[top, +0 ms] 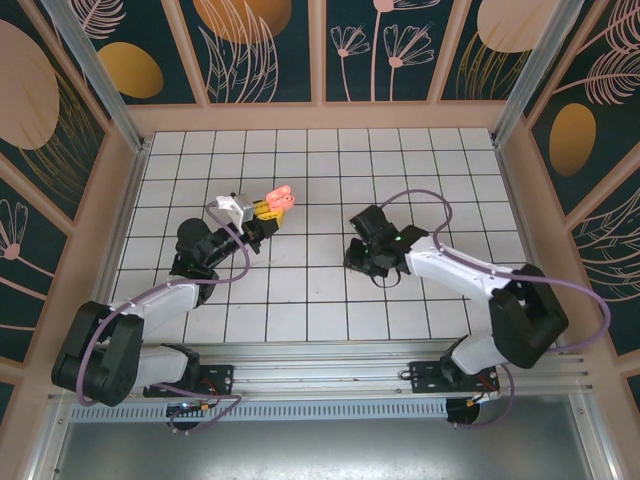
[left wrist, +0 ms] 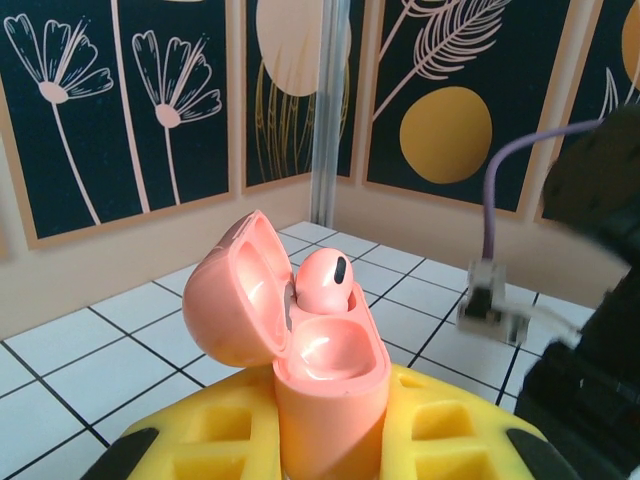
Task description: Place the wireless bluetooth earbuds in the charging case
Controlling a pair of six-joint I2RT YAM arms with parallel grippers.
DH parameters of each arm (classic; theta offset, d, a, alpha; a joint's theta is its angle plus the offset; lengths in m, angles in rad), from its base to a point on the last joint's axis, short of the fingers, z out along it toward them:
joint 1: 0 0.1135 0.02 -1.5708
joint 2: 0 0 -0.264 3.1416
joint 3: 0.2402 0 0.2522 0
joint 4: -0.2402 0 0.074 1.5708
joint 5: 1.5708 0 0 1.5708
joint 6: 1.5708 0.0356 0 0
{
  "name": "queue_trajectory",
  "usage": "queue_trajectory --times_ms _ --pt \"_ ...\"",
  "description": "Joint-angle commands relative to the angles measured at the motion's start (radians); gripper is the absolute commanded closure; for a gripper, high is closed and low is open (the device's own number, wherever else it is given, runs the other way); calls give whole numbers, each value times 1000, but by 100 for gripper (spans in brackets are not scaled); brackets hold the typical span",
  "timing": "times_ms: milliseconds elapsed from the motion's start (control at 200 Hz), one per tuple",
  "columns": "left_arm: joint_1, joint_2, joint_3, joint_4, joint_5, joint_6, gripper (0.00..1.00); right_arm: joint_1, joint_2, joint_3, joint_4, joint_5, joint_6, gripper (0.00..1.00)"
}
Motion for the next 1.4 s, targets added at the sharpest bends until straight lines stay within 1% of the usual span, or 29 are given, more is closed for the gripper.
queue_trajectory --times_ms 0,165,355,601,776,821,986,1116,1236,1396 --pt "1 7 -3 56 -19 -24 87 6 -50 45 124 96 -57 75" --pt "0 2 -14 85 -18 -53 87 38 -77 125 265 95 -190 75" --pt "1 -6 -14 93 -26 -62 87 124 -84 203 394 110 -355 75" --pt "2 -16 -15 130 -28 -78 87 186 -112 235 494 88 -490 75" --pt "0 -9 -15 188 -23 -93 87 200 -120 226 569 51 -531 75" --pt "2 -7 -13 192 -13 -87 87 210 -116 226 581 34 -537 75" --pt "1 -17 -7 187 25 -55 87 244 -86 235 585 32 -558 75" --pt "1 -29 -14 185 63 -8 86 260 -66 247 594 39 -580 76" --pt "1 -42 -21 183 75 25 86 277 -38 278 591 54 -629 76" --pt "1 -58 -27 179 81 47 86 281 2 321 591 135 -682 76"
